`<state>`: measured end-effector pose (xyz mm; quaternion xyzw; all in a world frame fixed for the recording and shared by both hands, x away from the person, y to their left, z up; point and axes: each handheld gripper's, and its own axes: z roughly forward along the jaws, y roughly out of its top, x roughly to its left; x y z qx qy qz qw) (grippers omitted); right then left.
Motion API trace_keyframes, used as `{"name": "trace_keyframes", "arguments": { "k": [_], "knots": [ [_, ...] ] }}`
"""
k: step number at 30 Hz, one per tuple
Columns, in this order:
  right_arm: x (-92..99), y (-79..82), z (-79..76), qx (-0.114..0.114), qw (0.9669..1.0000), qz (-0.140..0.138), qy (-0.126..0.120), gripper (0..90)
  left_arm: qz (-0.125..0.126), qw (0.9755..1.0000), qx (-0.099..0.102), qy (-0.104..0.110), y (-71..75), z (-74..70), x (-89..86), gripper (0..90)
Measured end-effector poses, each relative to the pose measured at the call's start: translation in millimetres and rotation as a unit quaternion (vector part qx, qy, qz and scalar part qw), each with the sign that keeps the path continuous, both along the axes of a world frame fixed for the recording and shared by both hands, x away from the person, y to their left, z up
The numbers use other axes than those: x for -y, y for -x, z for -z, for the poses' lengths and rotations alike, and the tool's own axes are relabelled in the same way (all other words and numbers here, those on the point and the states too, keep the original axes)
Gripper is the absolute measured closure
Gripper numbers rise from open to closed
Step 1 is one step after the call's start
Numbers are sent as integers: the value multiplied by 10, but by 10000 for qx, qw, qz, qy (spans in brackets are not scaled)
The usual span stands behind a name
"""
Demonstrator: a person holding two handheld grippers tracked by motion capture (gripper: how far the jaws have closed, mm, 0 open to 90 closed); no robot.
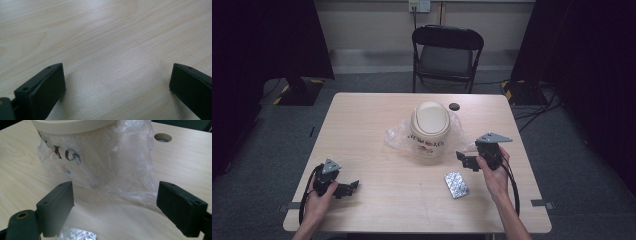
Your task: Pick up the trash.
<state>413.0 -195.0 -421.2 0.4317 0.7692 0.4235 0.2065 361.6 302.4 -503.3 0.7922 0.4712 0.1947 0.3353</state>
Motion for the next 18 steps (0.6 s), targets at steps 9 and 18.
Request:
{"name": "trace_keyframes", "arguments": {
  "k": [9,18],
  "knots": [
    [-257,-194,-234,137,9996,-227,-31,139,0,10000,1,-1,0,0,0,0],
    [-515,-510,-491,291,9988,-382,-29,140,-1,10000,1,2,0,0,1,0]
  ]
}}
